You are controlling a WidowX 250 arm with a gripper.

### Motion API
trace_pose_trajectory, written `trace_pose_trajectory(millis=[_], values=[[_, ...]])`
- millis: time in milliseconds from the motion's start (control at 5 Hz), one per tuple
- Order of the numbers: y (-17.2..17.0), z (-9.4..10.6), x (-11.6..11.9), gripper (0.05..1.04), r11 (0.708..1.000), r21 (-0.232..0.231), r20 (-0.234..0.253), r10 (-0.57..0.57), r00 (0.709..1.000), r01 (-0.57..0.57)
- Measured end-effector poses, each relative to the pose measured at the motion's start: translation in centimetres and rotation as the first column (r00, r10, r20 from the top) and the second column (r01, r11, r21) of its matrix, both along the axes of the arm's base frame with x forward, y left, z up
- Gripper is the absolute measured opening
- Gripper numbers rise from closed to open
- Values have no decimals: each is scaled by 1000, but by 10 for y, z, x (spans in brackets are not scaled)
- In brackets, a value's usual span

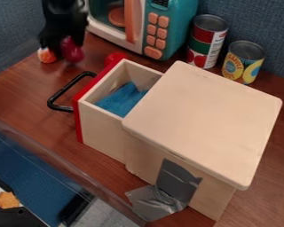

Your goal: Picked the red object and placed it inside the drawer

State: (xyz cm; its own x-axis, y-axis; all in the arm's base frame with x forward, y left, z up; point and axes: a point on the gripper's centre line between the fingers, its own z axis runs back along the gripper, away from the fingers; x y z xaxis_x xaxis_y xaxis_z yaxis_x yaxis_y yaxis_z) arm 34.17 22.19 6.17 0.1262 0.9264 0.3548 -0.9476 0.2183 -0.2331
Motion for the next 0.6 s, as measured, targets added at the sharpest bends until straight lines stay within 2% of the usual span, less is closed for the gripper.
trace_pose_trajectory(millis=[200,400,600], values=[[-2,49,10,741,997,23,83,-74,994,73],[-3,82,9,741,993,28,138,-118,983,115],[-29,108,9,741,974,17,181,-224,958,225]])
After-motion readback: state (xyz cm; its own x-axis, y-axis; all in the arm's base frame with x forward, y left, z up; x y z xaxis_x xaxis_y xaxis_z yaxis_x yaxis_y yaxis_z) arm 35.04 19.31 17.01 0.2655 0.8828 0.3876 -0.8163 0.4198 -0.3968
